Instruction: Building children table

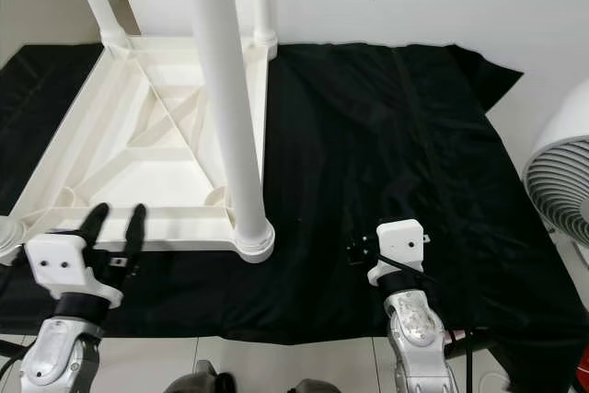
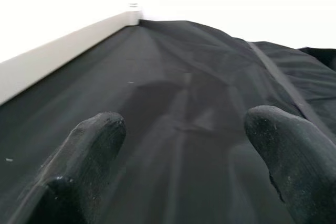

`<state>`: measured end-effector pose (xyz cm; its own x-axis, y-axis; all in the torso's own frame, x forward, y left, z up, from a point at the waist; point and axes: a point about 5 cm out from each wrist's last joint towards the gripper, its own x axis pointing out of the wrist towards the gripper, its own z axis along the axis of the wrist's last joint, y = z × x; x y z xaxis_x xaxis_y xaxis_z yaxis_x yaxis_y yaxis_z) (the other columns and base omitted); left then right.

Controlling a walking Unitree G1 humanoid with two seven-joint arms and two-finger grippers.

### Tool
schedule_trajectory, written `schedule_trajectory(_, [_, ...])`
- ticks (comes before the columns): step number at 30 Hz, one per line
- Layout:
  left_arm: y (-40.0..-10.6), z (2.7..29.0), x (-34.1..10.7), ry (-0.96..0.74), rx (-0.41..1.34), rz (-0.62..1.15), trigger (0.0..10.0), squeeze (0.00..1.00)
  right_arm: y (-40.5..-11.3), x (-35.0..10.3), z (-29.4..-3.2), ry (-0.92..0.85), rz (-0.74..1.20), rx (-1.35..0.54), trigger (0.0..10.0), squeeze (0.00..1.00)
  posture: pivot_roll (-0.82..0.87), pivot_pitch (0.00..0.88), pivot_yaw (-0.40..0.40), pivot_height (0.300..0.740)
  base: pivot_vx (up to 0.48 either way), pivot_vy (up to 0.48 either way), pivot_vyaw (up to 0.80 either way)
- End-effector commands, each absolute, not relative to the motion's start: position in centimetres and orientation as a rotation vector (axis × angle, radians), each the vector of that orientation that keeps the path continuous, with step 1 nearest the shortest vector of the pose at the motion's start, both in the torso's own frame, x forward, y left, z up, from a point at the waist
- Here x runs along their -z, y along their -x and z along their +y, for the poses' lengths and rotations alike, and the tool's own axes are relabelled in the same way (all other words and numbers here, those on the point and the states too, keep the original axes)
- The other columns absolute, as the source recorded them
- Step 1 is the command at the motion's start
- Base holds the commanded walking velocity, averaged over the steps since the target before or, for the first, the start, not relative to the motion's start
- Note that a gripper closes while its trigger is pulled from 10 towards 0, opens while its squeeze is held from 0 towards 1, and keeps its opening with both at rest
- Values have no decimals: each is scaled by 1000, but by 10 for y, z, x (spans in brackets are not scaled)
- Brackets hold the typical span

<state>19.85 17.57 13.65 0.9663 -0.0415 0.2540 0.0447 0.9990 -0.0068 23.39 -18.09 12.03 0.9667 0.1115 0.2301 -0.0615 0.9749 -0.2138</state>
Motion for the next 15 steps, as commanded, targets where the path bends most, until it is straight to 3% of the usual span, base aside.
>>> schedule_trajectory(1, [-198, 178, -131, 31, 32, -225, 10000, 0, -234, -118, -179, 200, -240, -105, 10000, 0, -21, 102, 23, 740, 0, 0, 0])
schedule_trajectory(15, [-196, 177, -129, 36, 32, -223, 10000, 0, -235, -117, -177, 207, -246, -122, 10000, 0, -18, 102, 19, 740, 0, 0, 0])
